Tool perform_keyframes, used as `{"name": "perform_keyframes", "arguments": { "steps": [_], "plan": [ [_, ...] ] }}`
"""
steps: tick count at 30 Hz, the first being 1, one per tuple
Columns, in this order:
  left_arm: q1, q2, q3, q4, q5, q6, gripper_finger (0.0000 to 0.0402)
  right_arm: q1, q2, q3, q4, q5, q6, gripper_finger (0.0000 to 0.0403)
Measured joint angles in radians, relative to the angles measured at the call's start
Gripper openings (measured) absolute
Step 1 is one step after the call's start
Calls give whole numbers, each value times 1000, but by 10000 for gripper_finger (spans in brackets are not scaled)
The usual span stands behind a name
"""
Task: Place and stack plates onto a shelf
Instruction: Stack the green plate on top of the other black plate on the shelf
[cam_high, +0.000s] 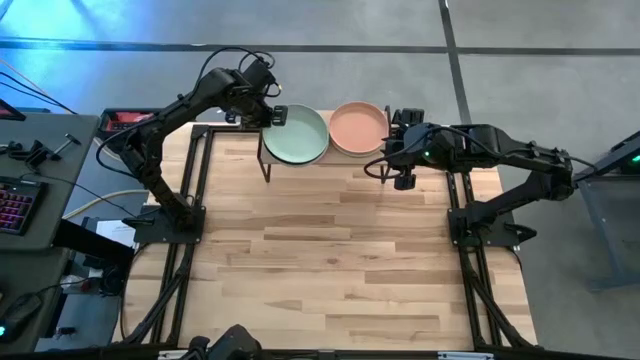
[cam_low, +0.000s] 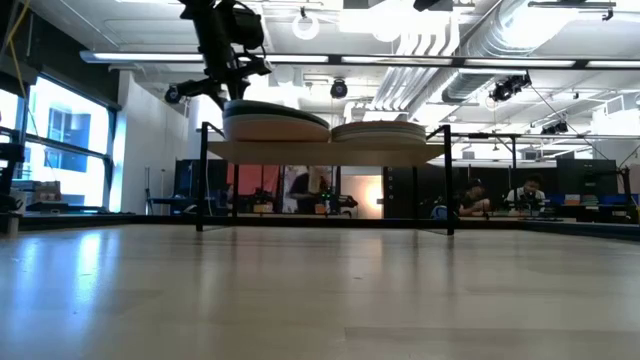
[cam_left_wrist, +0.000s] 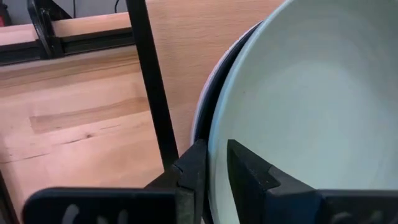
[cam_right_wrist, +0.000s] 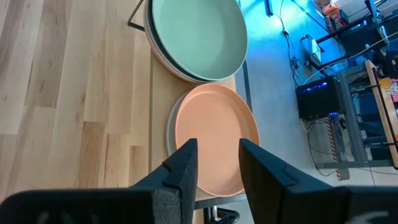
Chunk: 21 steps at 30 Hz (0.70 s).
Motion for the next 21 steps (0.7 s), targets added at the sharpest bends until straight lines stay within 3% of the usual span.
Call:
{"name": "perform_keyframes", "arguments": {
  "steps": [9, 21],
  "plan": [
    [39, 0, 0, 0, 69, 2, 90, 0, 0, 0, 0, -21, 0, 102],
    [53, 0, 0, 0, 83, -20, 97, 0, 0, 0, 1, -40, 0, 101]
  ]
}}
